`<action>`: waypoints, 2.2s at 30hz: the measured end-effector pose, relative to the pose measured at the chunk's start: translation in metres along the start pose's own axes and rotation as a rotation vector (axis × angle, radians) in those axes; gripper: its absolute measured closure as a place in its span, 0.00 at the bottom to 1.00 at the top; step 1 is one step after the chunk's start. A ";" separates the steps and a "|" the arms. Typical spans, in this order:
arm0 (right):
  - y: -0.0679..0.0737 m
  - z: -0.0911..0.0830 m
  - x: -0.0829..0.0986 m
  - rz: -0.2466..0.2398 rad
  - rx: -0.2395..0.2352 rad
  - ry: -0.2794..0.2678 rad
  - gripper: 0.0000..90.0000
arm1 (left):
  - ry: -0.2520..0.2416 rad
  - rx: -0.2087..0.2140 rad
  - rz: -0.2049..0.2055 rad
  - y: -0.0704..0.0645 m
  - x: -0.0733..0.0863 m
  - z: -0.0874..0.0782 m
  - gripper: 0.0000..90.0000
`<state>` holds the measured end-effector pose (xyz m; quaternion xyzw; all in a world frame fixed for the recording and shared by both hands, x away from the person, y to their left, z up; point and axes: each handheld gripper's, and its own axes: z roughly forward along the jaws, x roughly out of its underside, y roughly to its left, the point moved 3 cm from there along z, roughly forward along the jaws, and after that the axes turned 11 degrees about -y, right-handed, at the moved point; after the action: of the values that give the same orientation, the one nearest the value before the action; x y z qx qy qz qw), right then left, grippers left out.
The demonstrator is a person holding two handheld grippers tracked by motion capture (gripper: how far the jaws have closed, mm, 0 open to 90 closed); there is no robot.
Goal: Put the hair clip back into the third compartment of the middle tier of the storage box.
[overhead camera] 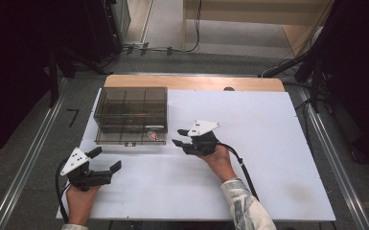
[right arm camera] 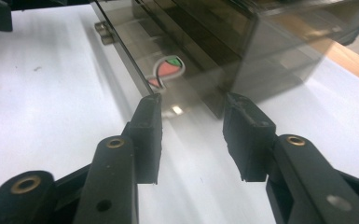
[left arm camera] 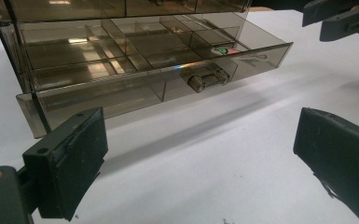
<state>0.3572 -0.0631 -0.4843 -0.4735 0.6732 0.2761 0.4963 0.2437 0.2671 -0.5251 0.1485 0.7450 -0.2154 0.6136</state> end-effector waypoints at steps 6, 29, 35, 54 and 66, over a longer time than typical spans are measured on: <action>-0.007 -0.022 0.014 0.010 0.029 0.016 0.57 | -0.001 0.003 0.006 0.000 0.000 0.000 0.04; -0.032 -0.116 0.067 0.073 0.173 0.049 0.49 | -0.002 -0.001 -0.001 0.000 0.000 0.000 0.04; -0.035 -0.137 0.085 0.111 0.209 0.059 0.47 | -0.002 -0.002 -0.005 0.000 0.000 0.000 0.04; -0.046 -0.197 0.116 0.156 0.308 0.065 0.43 | -0.005 -0.001 -0.008 0.001 0.000 0.000 0.04; -0.051 -0.245 0.137 0.192 0.384 0.068 0.41 | -0.004 -0.001 -0.007 0.001 0.000 0.000 0.04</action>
<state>0.2956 -0.3394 -0.5192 -0.3130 0.7717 0.1726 0.5260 0.2437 0.2677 -0.5251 0.1451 0.7443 -0.2174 0.6145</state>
